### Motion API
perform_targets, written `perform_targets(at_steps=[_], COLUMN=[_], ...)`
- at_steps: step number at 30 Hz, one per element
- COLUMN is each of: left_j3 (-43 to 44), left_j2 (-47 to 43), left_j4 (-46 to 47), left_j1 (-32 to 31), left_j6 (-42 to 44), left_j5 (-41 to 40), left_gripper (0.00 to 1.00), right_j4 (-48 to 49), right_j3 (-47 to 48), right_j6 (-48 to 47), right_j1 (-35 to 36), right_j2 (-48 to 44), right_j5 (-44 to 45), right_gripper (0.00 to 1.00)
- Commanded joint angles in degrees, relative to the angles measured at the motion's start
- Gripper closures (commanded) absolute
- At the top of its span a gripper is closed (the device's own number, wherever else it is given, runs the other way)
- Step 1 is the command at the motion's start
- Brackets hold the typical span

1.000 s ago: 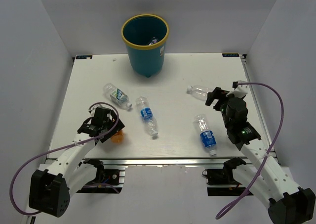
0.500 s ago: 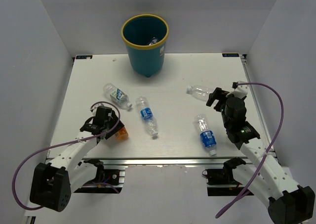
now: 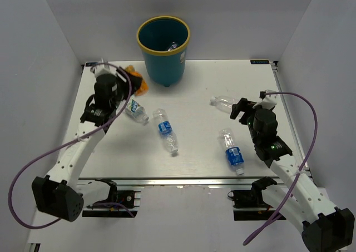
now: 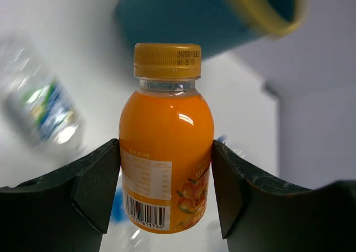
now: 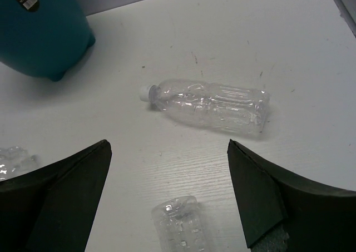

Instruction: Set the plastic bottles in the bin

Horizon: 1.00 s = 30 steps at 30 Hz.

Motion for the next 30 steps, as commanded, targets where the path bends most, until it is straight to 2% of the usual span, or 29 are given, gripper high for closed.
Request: perform_targets(at_steps=[1,4,5,6,7,8,9,11,12,13,14,15,16,18,19,20,25,28,30], left_j3=[9.78,21.99,26.2,35.81,41.22,46.67,57.86,68.2,73.56,83.19,86.16,86.88,86.89,86.89,79.58,78.81,81.53,72.41,63.89], left_j2=[6.86,14.87,21.51,25.23,29.1,37.31,41.4,49.05,56.4,59.69,62.16,64.27,64.03,61.32,60.43,59.82,56.66,48.58,41.2], left_j4=[12.71,19.83,19.76,18.37,16.79,12.94,11.16,8.0,7.11,6.67,7.71,9.54,10.87,15.17,15.71,15.8,10.28,10.18,9.04], left_j1=[0.14,0.14,0.14,0.14,0.14,0.14,0.14,0.06,0.06,0.14,0.14,0.14,0.14,0.06,0.06,0.14,0.14,0.14,0.15], left_j6=[3.35,5.71,6.07,7.9,8.88,9.41,11.07,11.43,11.96,12.14,12.05,11.79,11.09,11.17,11.17,11.35,13.37,15.82,17.76], left_j5=[1.18,1.97,2.49,4.06,5.04,6.0,7.23,7.33,7.5,10.55,11.63,12.59,12.6,11.99,11.55,11.37,11.9,10.06,5.33], left_gripper=[0.7,0.65,0.65,0.65,0.65,0.65,0.64,0.62,0.57,0.46,0.37,0.25,0.08,0.08,0.02,0.02,0.02,0.02,0.02], right_j4=[5.11,6.6,6.87,7.22,6.88,6.96,7.57,9.94,10.47,11.17,11.27,10.92,10.48,8.46,8.11,7.84,9.25,8.11,7.58], right_j3=[0.24,-0.73,-0.56,-0.12,0.32,0.84,1.11,1.2,1.55,1.81,2.34,3.74,4.53,7.25,7.96,8.58,10.87,13.85,16.49], right_j6=[-0.97,-0.44,0.17,-0.17,-0.52,-0.27,-0.35,1.3,1.58,1.41,0.62,0.35,-0.43,-3.42,-4.3,-5.09,-9.04,-9.84,-10.72], right_j1=[-0.05,-0.05,-0.05,-0.05,-0.05,-0.05,-0.05,0.04,0.04,0.21,0.82,1.35,2.14,4.87,6.01,7.93,13.65,19.35,21.91], right_j2=[-0.67,-0.59,-0.32,0.38,0.9,1.61,3.09,5.03,7.3,8.46,9.86,12.48,13.64,17.16,18.04,18.92,22.88,26.65,30.78], right_j5=[-1.91,-3.31,-3.92,-8.98,-11.29,-16.19,-18.76,-22.02,-25.69,-27.38,-28.79,-29.41,-29.51,-28.02,-27.49,-26.88,-24.15,-20.11,-17.65], right_gripper=[0.11,0.11,0.11,0.11,0.11,0.11,0.11,0.11,0.11,0.11,0.11,0.11,0.11,0.11,0.11,0.11,0.11,0.11,0.11])
